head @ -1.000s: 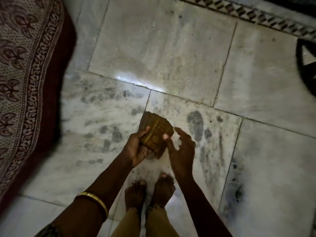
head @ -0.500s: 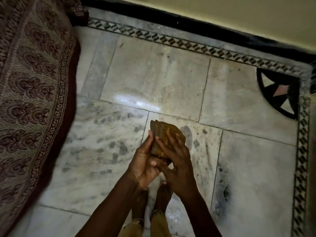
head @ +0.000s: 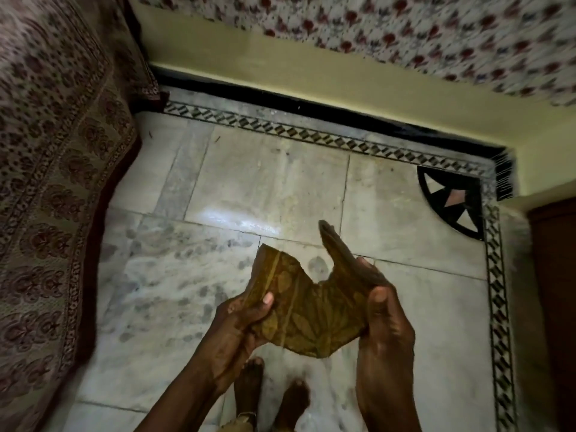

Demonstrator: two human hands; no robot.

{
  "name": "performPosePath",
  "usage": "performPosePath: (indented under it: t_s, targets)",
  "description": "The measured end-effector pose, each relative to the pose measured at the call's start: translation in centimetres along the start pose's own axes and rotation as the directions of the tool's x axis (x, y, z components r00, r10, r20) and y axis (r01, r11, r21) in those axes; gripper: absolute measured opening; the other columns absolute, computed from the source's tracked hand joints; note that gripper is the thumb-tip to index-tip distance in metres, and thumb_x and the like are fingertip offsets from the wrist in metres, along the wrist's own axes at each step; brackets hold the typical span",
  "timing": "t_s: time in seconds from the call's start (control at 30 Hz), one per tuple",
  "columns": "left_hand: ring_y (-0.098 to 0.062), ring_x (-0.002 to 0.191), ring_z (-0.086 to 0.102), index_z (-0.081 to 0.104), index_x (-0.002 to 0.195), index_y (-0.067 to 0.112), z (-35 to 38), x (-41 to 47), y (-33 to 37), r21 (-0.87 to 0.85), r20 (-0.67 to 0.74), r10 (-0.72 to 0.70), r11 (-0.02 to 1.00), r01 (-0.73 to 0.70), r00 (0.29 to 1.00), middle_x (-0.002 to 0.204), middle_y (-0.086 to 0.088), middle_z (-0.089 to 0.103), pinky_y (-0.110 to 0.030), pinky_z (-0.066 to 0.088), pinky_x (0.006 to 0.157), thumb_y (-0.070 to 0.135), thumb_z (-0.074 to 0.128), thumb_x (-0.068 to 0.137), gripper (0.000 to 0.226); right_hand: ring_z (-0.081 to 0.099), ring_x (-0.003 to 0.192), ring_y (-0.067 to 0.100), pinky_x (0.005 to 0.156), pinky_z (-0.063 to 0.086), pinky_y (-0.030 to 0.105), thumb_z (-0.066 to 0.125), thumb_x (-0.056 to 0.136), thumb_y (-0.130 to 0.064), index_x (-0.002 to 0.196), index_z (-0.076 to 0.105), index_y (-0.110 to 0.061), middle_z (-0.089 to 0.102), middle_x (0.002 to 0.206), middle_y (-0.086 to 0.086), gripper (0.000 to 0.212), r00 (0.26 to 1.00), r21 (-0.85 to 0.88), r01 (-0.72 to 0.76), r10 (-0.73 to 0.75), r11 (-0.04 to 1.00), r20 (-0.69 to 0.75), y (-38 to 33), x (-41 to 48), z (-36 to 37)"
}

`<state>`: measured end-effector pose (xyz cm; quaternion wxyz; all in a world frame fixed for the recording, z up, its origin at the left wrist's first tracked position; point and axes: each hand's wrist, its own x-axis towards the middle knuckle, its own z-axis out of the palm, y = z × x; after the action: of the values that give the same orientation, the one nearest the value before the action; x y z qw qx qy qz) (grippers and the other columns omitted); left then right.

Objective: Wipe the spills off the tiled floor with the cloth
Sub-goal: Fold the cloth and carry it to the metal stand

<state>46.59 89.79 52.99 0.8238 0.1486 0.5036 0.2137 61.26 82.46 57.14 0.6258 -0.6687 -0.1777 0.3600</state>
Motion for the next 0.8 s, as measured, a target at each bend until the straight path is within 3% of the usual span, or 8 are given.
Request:
performPosePath:
  t_s: [0.1, 0.23, 0.3, 0.37, 0.43, 0.53, 0.67, 0.8]
  targets:
    - [-0.03, 0.096, 0.071, 0.066, 0.114, -0.001, 1.6, -2.5, 0.1, -0.027, 0.067, 0.034, 0.999, -0.033, 0.997, 0.112, -0.021, 0.07, -0.039, 0.06, 0.072, 0.013, 0.071, 0.078, 0.04, 0.05, 0.123, -0.005, 0.098, 0.05, 0.028, 0.044, 0.083, -0.069, 0.118, 0.057, -0.057, 0.054, 0.125, -0.038, 0.039, 0.975, -0.36, 0.193, -0.14, 0.913, 0.17, -0.3, -1.9, 1.4]
    - [-0.031, 0.102, 0.068, 0.048, 0.131, -0.011, 5.5, -6.8, 0.6, -0.317, 0.26, -0.013, 0.943, 0.098, 0.965, 0.133, -0.029, 0.054, -0.031, 0.058, 0.074, 0.022, 0.036, 0.099, 0.047, 0.044, 0.135, 0.022, 0.1, 0.038, 0.045, 0.031, 0.101, -0.05, 0.129, 0.059, -0.029, 0.057, 0.137, -0.008, 0.045, 0.776, -0.673, 0.62, -0.445, 0.404, 0.447, 1.6, -5.8, 2.2]
    - [-0.039, 0.113, 0.062, 0.042, 0.132, -0.015, 7.2, -9.8, -0.1, -0.357, 0.264, -0.022, 0.926, 0.119, 0.964, 0.135, -0.033, 0.048, -0.036, 0.055, 0.086, 0.044, 0.022, 0.102, 0.069, 0.046, 0.133, 0.028, 0.1, 0.038, 0.048, 0.029, 0.1, -0.052, 0.125, 0.064, -0.025, 0.059, 0.135, -0.003, 0.05, 0.774, -0.687, 0.619, -0.444, 0.381, 0.452, 0.6, -8.2, 1.2]
    - [-0.033, 0.089, 0.072, 0.068, 0.108, -0.007, 6.9, -11.3, -1.4, -0.263, 0.219, -0.027, 0.961, 0.086, 0.975, 0.112, -0.028, 0.067, -0.032, 0.059, 0.063, 0.045, 0.04, 0.094, 0.06, 0.044, 0.136, 0.023, 0.104, 0.036, 0.046, 0.035, 0.1, -0.048, 0.123, 0.065, -0.029, 0.058, 0.136, -0.007, 0.042, 0.764, -0.629, 0.639, -0.46, 0.443, 0.452, -0.6, -10.1, -0.5]
    - [-0.031, 0.083, 0.072, 0.074, 0.098, -0.001, 7.9, -13.7, -3.1, -0.05, 0.1, 0.046, 0.998, -0.041, 0.994, 0.102, -0.026, 0.071, -0.034, 0.059, 0.058, 0.029, 0.053, 0.088, 0.038, 0.048, 0.132, 0.011, 0.105, 0.04, 0.038, 0.049, 0.094, -0.042, 0.118, 0.066, -0.037, 0.059, 0.132, -0.018, 0.03, 0.855, -0.51, 0.519, -0.43, 0.686, 0.291, -2.5, -12.1, -3.5]
    - [-0.036, 0.096, 0.069, 0.066, 0.112, -0.004, 9.6, -16.8, -6.2, 0.087, 0.039, 0.077, 0.993, -0.08, 0.996, 0.11, -0.025, 0.069, -0.039, 0.06, 0.065, 0.019, 0.058, 0.087, 0.035, 0.061, 0.113, 0.007, 0.091, 0.054, 0.041, 0.068, 0.08, -0.052, 0.104, 0.072, -0.041, 0.068, 0.114, -0.02, 0.026, 0.989, -0.148, -0.002, -0.02, 0.989, -0.145, -6.1, -14.2, -8.3]
    - [-0.03, 0.095, 0.071, 0.065, 0.111, 0.001, 12.7, -22.7, -10.1, 0.038, 0.114, 0.122, 0.991, -0.127, 0.986, 0.107, -0.019, 0.072, -0.04, 0.061, 0.072, 0.018, 0.053, 0.091, 0.03, 0.065, 0.107, 0.022, 0.086, 0.057, 0.043, 0.071, 0.07, -0.059, 0.122, 0.062, -0.026, 0.068, 0.117, 0.001, 0.062, 0.897, 0.082, -0.432, 0.437, 0.898, -0.066, -9.3, -16.8, -14.5]
    - [-0.03, 0.098, 0.07, 0.063, 0.115, 0.003, 14.5, -28.8, -13.6, 0.088, 0.192, 0.162, 0.979, -0.182, 0.968, 0.11, -0.018, 0.071, -0.042, 0.059, 0.076, 0.023, 0.056, 0.087, 0.035, 0.069, 0.101, 0.03, 0.076, 0.059, 0.041, 0.061, 0.084, -0.04, 0.119, 0.064, -0.003, 0.068, 0.116, 0.02, 0.051, 0.839, 0.391, -0.542, 0.499, 0.743, 0.216, -13.0, -21.8, -19.6]
